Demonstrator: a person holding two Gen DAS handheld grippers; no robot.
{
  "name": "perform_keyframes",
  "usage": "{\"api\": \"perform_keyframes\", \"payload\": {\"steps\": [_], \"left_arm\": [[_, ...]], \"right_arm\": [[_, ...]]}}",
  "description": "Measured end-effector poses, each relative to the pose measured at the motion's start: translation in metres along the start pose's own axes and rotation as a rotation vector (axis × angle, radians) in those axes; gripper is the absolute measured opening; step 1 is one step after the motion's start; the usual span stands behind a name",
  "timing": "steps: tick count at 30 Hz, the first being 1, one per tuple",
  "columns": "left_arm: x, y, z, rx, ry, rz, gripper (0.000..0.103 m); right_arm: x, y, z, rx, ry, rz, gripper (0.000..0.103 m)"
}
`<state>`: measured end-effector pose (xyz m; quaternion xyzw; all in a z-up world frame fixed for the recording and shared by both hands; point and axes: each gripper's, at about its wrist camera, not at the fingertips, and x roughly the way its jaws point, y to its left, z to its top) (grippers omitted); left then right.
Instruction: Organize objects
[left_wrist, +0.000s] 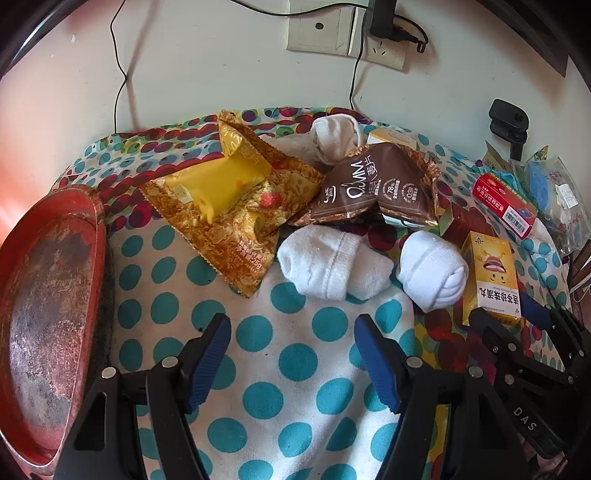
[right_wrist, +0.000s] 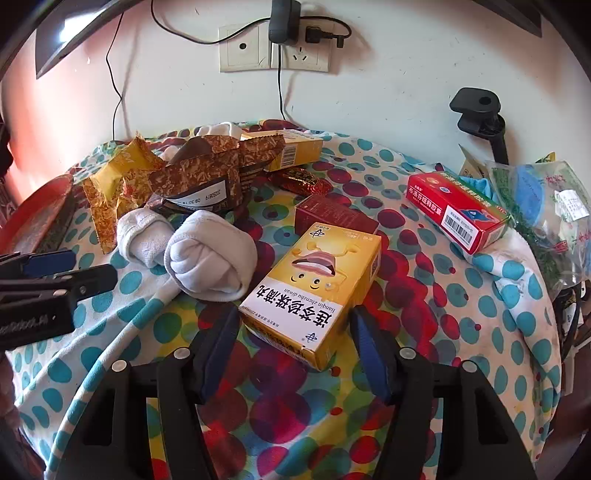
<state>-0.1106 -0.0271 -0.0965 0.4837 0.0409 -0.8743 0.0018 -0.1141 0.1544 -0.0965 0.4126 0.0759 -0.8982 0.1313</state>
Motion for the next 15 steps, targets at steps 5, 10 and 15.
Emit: {"api": "perform_keyframes", "payload": {"steps": [5,10,15], "left_arm": [[0.007,-0.003,0.002,-0.008,0.012,-0.006,0.071],[0.010,-0.005,0.005,-0.016,0.019,-0.006,0.071],[0.014,-0.010,0.012,-0.025,0.026,-0.022,0.071]], "right_arm": [[-0.007,-0.015,-0.010,0.026,-0.018,0.047,0.058],[-0.019,-0.023,-0.021,0.024,-0.048,0.078,0.058],[-0.023,-0.028,-0.023,0.033,-0.061,0.091,0.058]]}}
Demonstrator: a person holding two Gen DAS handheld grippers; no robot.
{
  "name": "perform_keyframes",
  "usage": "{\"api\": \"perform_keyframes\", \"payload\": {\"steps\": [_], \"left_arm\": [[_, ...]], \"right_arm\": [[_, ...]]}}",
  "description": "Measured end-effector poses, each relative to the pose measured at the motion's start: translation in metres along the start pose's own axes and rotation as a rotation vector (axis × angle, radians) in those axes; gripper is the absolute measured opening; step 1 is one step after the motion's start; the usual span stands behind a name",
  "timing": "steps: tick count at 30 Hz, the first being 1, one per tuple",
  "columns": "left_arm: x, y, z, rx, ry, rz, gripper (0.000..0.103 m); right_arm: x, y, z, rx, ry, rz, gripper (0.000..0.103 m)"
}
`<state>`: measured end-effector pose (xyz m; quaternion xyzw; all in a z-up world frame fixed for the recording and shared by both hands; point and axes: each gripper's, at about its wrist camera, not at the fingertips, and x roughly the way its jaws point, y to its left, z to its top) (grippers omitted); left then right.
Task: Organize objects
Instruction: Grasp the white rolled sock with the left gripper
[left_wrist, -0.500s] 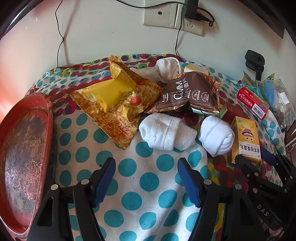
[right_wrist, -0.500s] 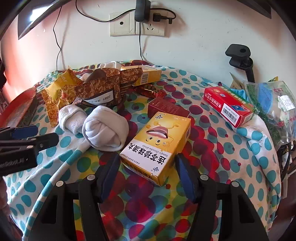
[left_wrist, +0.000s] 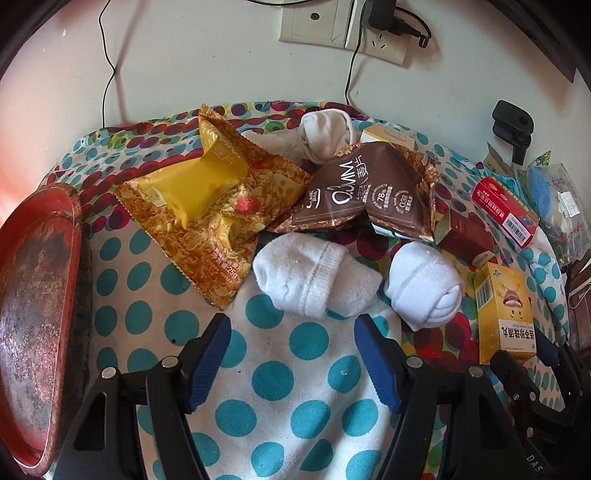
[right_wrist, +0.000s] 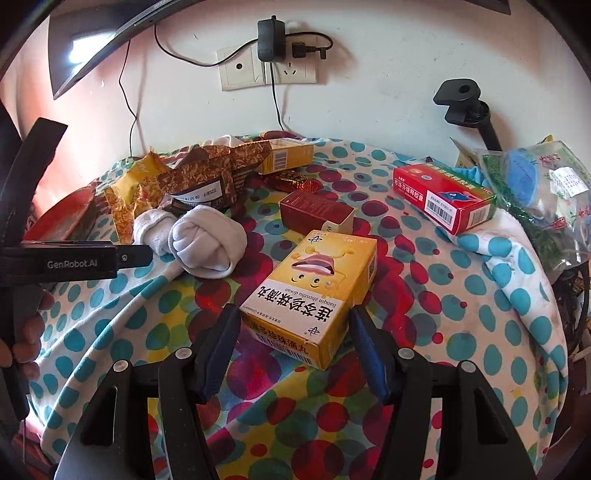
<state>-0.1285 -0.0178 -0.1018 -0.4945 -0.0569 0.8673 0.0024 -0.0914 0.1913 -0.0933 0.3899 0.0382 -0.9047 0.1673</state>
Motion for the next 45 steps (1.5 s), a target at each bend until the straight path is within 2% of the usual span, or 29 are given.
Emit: {"api": "perform_keyframes", "payload": {"steps": [5,9,14,15,17,19,21,25,29,35,37,38,39,45], "left_arm": [[0.013,-0.002,0.012,0.010,0.016,-0.036,0.071],[0.026,-0.006,0.019,0.040,0.029,-0.021,0.071],[0.032,-0.020,0.017,0.108,0.001,0.040,0.071],[0.031,-0.021,0.015,0.115,-0.006,0.024,0.071],[0.029,-0.022,0.011,0.117,-0.022,0.017,0.068],[0.024,-0.022,0.009,0.120,-0.034,-0.019,0.050],[0.022,-0.019,0.008,0.104,-0.026,-0.053,0.043],[0.014,-0.013,0.008,0.071,-0.029,-0.105,0.037],[0.003,-0.016,0.007,0.099,-0.058,-0.090,0.036],[-0.014,-0.014,0.005,0.103,-0.095,-0.065,0.036],[-0.019,-0.011,0.004,0.106,-0.102,-0.051,0.036],[-0.023,-0.008,0.003,0.102,-0.108,-0.051,0.036],[-0.025,-0.004,0.002,0.095,-0.112,-0.048,0.036],[-0.043,0.022,-0.002,0.053,-0.139,-0.029,0.036]], "right_arm": [[-0.001,-0.002,0.000,0.007,-0.001,0.019,0.058],[-0.001,-0.002,0.001,0.002,-0.008,0.024,0.058],[0.001,-0.002,0.002,-0.014,-0.011,0.008,0.058],[0.002,-0.003,0.002,-0.012,-0.006,0.010,0.058],[0.004,-0.005,0.001,-0.006,0.007,0.008,0.058],[0.007,-0.008,0.001,-0.001,0.018,0.010,0.058],[0.007,-0.009,0.000,0.007,0.021,0.016,0.058],[0.008,-0.009,0.002,0.010,0.028,0.009,0.060],[0.009,-0.010,0.004,0.023,0.040,-0.012,0.076],[0.016,-0.004,0.018,0.034,0.054,-0.088,0.083],[0.022,-0.003,0.023,0.044,0.070,-0.114,0.083],[0.025,-0.004,0.024,0.048,0.081,-0.124,0.079],[0.028,-0.005,0.025,0.058,0.089,-0.121,0.064],[0.022,-0.006,0.022,0.061,0.072,-0.121,0.058]]}}
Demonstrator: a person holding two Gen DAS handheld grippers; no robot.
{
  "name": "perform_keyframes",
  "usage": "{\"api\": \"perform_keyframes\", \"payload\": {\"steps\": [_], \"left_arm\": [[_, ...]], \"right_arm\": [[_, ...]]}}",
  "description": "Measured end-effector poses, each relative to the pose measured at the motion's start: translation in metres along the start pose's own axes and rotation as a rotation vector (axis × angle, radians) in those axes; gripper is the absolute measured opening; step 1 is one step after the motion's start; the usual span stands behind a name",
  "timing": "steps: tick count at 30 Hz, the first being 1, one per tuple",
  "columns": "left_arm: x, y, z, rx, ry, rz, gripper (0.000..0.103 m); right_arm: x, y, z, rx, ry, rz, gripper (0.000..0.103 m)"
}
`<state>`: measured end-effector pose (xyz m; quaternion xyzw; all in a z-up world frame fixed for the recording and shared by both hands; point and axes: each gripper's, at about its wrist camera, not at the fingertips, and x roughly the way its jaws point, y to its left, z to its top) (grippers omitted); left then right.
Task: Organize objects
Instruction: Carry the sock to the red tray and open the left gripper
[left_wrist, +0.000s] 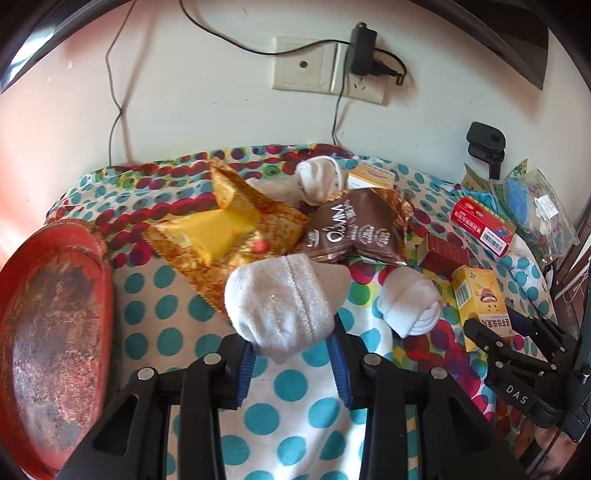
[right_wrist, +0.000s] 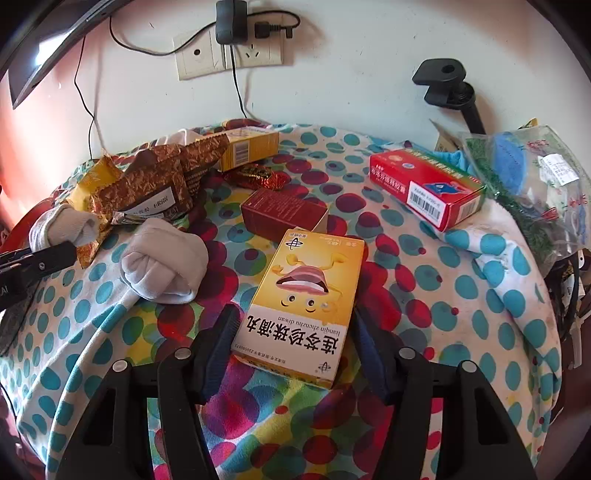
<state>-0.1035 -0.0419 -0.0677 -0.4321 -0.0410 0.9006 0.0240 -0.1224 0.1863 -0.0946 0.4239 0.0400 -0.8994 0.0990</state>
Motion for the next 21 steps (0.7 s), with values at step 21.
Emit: {"api": "perform_keyframes", "payload": {"steps": [21], "left_arm": [[-0.056,0.124,-0.014,-0.015,-0.012,0.155,0.036]], "right_arm": [[-0.036,0.009,-0.008,-0.016,-0.047,-0.024,0.057]]}}
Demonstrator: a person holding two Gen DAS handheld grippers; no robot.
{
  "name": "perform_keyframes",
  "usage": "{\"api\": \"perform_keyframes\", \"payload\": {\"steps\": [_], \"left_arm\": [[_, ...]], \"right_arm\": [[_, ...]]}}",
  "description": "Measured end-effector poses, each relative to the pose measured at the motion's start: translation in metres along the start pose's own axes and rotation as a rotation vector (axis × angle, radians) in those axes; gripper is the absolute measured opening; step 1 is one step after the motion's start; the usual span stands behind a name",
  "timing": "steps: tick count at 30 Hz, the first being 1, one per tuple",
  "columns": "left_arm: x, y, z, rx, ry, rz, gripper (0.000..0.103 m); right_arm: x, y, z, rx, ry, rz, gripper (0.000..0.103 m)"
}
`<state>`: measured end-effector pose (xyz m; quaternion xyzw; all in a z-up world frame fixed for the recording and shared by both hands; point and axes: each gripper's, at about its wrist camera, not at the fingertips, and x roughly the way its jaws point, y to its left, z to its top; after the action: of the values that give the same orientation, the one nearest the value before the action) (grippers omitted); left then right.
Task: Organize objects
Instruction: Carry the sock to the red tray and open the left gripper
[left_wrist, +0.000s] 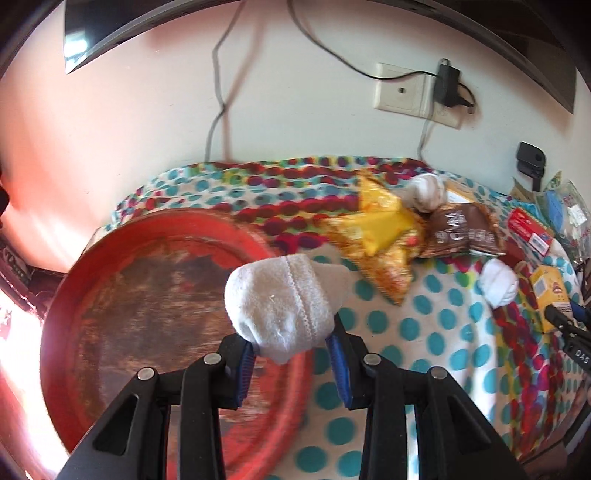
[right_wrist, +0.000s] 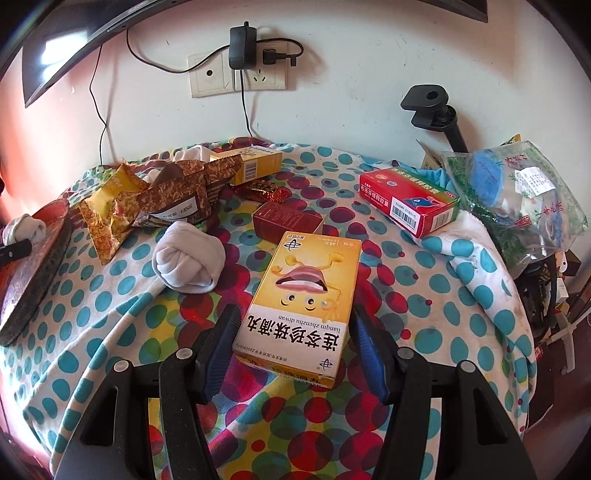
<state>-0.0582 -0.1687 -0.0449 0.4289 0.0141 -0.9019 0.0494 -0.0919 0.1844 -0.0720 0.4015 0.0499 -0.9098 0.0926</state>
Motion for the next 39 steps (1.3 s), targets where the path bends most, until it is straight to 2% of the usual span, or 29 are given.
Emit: {"api": "perform_keyframes", "payload": {"steps": [6,15,21,30,39], "left_arm": [[0.013,0.060,0.003,0.002,0.057,-0.024,0.036],[0.042,0.131,0.027,0.059,0.093,-0.044,0.036],[0.071,0.174,0.033,0.055,0.150,0.014,0.036],[0.096,0.210,0.036,0.004,0.186,0.071,0.036],[0.101,0.209,0.025,-0.022,0.200,0.118,0.041]], "right_arm": [[-0.004,0.008,-0.002,-0.007,0.001,-0.003,0.057],[-0.002,0.014,-0.001,-0.020,0.008,-0.033,0.057],[0.000,0.018,0.003,-0.037,0.008,-0.061,0.057],[0.003,0.021,0.007,-0.050,0.012,-0.081,0.057],[0.004,0.026,0.007,-0.056,0.023,-0.075,0.057]]}}
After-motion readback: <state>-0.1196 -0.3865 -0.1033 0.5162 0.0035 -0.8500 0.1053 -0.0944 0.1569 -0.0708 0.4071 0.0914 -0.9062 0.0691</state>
